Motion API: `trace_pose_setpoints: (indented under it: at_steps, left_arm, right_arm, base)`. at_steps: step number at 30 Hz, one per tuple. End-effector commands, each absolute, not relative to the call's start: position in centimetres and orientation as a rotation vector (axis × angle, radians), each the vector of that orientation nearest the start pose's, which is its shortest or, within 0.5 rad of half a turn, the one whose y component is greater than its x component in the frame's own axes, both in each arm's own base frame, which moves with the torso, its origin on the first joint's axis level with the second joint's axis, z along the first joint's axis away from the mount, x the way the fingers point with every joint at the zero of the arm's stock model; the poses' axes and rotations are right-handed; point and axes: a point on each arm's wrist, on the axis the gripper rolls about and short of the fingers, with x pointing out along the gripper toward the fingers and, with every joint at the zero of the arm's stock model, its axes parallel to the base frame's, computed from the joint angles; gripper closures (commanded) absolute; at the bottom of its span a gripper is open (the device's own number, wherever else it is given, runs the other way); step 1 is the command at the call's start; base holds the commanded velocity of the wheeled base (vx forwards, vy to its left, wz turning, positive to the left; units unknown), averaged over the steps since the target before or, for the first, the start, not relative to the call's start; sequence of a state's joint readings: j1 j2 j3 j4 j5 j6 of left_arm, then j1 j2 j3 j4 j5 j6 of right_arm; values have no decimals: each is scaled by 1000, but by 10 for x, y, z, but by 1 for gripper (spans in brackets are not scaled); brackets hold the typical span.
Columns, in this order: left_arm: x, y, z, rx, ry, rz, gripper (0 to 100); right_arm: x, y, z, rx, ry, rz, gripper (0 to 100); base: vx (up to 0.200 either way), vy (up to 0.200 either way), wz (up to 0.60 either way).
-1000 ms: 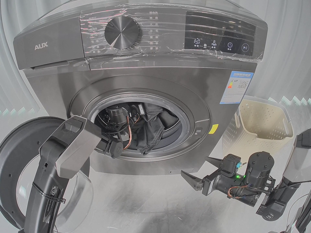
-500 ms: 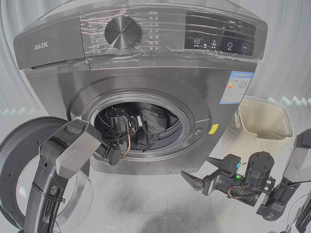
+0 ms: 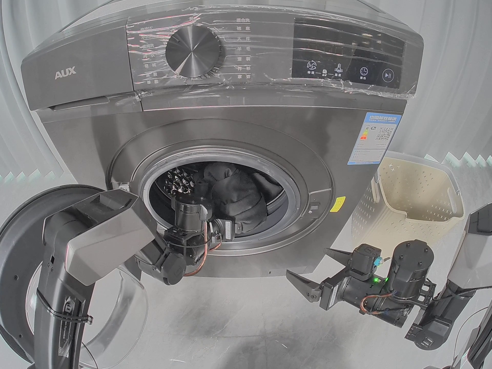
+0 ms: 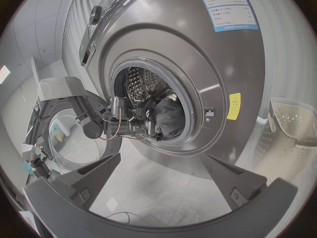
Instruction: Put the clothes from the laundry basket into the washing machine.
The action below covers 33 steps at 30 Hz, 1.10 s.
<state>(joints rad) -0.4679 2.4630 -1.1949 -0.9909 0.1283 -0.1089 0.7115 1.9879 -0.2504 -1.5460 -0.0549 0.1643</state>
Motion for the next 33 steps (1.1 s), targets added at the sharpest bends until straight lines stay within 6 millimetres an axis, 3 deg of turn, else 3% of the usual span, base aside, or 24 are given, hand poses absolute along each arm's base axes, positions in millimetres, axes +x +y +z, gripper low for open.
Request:
trace_pose_setpoints:
  at_steps: [1, 6, 7, 14, 19, 21, 28, 33]
  left_arm:
    - [404, -205, 10, -14, 308, -333, 0]
    - [403, -205, -8, 11, 341, -332, 0]
    - [404, -205, -11, 17, 345, -333, 100]
    - [416, -212, -3, -11, 285, -325, 100]
    - [442, -215, 29, -114, 150, -279, 100]
    - [456, -209, 44, -158, 82, -222, 100]
    - [492, -192, 61, -204, -62, -123, 100]
    - [499, -189, 63, -212, -90, -108, 100]
  right_arm:
    - [204, 174, 70, 85, 233, 639, 0]
    - [204, 174, 71, 86, 231, 639, 0]
    - [204, 174, 71, 86, 231, 639, 0]
    - [204, 174, 70, 85, 233, 639, 0]
    - [203, 175, 70, 85, 231, 642, 0]
    - [202, 176, 70, 84, 233, 647, 0]
    - [203, 176, 70, 85, 232, 645, 0]
    - [203, 176, 70, 86, 230, 646, 0]
  base:
    - [0, 0, 0]
    - [0, 0, 0]
    - [0, 0, 0]
    - [0, 0, 0]
    - [0, 0, 0]
    - [0, 0, 0]
    - [0, 0, 0]
    - [0, 0, 0]
